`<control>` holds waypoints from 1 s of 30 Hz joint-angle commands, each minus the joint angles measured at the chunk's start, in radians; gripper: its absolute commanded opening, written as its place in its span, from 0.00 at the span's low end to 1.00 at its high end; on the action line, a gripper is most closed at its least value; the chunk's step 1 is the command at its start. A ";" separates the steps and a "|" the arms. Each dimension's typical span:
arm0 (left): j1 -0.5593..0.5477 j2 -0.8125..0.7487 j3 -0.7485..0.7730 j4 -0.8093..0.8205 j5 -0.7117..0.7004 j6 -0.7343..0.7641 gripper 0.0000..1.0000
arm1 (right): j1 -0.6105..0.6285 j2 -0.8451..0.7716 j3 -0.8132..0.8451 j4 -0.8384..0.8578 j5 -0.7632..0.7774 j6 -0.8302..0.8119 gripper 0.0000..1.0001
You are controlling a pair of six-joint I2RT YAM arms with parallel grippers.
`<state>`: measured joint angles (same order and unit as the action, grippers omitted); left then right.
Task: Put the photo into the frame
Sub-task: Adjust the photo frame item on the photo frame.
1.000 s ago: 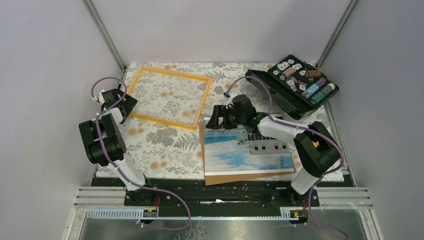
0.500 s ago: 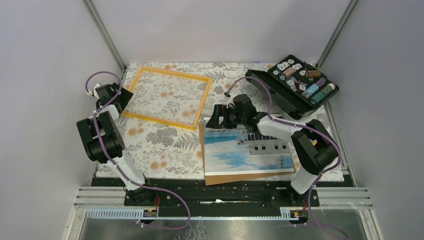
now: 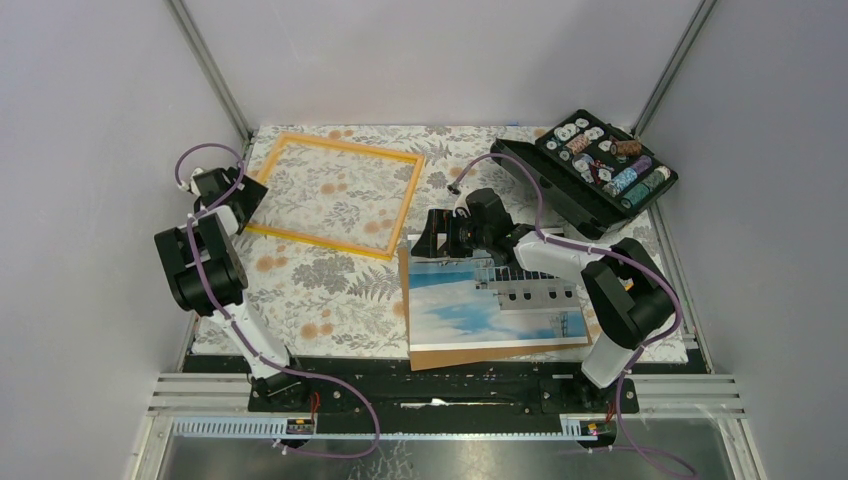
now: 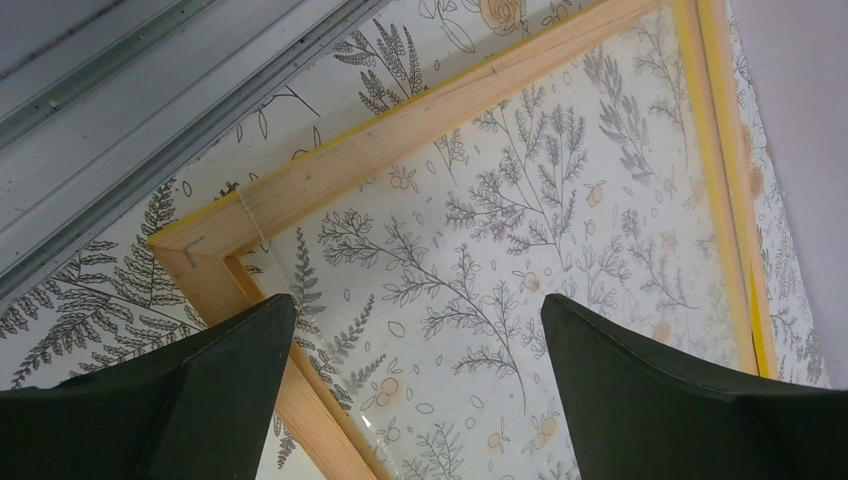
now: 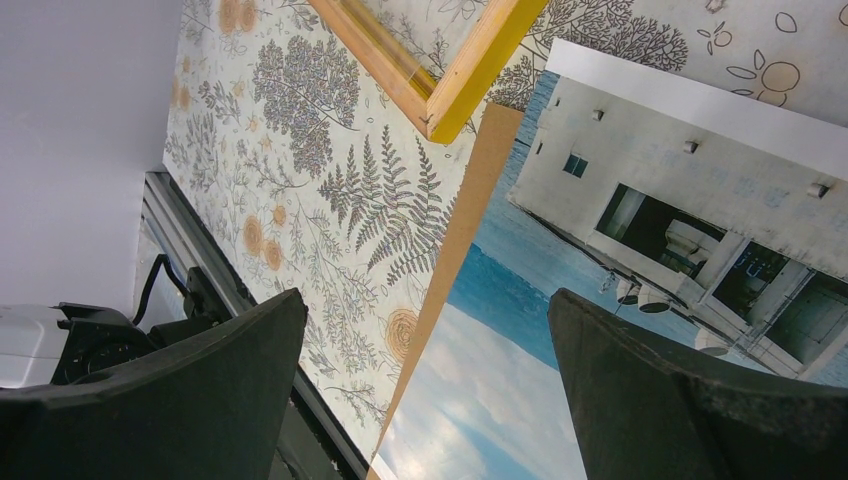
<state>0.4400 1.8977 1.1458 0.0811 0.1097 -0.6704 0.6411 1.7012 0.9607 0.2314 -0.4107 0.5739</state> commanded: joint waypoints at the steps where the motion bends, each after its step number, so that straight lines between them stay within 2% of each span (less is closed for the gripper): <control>1: 0.007 0.006 0.042 -0.005 -0.010 0.018 0.99 | -0.002 -0.001 -0.003 0.043 -0.015 -0.001 0.98; 7: 0.006 0.056 0.114 -0.134 -0.047 0.005 0.99 | -0.003 0.000 -0.007 0.054 -0.018 0.006 0.98; 13: 0.005 0.084 0.119 -0.144 -0.053 -0.013 0.99 | -0.001 -0.002 -0.011 0.062 -0.022 0.011 0.98; 20: 0.006 0.088 0.105 -0.094 0.039 -0.040 0.96 | -0.002 0.004 -0.011 0.067 -0.029 0.017 0.98; 26: 0.008 0.039 0.051 0.020 0.141 -0.082 0.90 | -0.002 0.006 -0.013 0.073 -0.035 0.021 0.98; 30: 0.014 0.034 0.010 0.113 0.235 -0.143 0.82 | -0.002 0.005 -0.016 0.078 -0.036 0.024 0.98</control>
<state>0.4492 1.9709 1.1961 0.0746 0.2134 -0.7460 0.6411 1.7031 0.9504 0.2611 -0.4149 0.5930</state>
